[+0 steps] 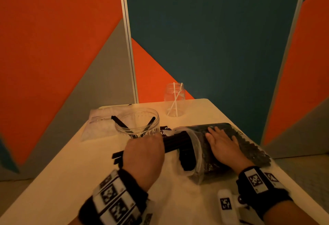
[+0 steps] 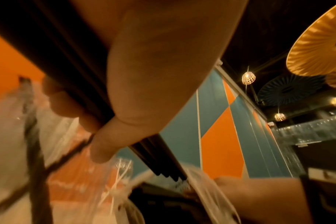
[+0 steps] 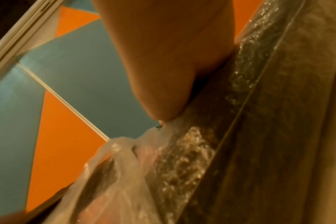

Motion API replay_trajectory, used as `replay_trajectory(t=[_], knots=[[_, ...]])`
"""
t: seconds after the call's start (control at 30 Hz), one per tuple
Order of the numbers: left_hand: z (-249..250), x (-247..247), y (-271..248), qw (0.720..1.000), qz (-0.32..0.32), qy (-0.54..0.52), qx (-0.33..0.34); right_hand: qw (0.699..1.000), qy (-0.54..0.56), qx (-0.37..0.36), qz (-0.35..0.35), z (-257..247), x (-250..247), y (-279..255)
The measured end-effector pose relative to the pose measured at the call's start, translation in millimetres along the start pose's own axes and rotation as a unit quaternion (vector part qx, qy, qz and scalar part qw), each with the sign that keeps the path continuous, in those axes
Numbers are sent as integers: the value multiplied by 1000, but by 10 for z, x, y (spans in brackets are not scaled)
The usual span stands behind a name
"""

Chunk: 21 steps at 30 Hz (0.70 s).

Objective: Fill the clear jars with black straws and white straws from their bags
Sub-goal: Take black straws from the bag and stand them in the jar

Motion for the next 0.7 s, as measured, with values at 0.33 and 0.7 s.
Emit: replay_trajectory(t=[0.33, 0.7], knots=[[-285, -379, -385, 995, 77, -59, -34, 847, 517, -91, 82, -847, -730, -520], [-355, -263, 2, 913, 112, -386, -63, 867, 442, -218, 77, -1364, -1111, -686]])
Point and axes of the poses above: each hand's wrist, its own y-axis towards the middle knuckle, its own x-axis out of the palm, z = x × y, the point moved 9 cm from there along y, towards the middle knuckle
